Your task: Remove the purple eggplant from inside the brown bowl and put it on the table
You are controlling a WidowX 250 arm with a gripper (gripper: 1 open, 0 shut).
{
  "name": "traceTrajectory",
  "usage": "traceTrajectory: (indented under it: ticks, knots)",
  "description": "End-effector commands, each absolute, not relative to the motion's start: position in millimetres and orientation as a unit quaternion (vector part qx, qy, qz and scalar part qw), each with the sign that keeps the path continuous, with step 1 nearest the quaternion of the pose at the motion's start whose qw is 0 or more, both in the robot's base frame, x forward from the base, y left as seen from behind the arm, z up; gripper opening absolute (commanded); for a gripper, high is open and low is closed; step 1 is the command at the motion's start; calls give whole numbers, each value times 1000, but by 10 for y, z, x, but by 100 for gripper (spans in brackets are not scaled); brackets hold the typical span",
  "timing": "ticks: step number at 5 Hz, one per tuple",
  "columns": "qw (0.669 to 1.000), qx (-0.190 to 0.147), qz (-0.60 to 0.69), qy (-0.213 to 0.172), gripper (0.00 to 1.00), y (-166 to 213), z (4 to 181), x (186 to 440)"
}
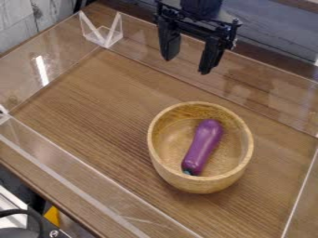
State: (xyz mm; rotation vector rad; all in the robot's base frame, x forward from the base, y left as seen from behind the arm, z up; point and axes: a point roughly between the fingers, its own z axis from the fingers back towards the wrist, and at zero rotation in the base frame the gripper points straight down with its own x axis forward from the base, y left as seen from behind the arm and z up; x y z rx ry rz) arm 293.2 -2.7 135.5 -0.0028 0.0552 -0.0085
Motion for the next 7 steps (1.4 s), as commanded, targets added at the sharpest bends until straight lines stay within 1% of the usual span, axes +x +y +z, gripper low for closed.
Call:
traceTrajectory:
  ticks: [1, 2, 4, 6, 7]
  knots:
    - [999, -1, -21, 35, 100, -72, 1372, 2884]
    - [998, -1, -46, 42, 100, -223, 1342, 2870]
    - [998, -8, -27, 48, 100, -352, 1226, 2588]
    - [999, -9, -23, 46, 100, -744, 1294, 2521]
    - [998, -8, -34, 44, 100, -705, 1326, 2523]
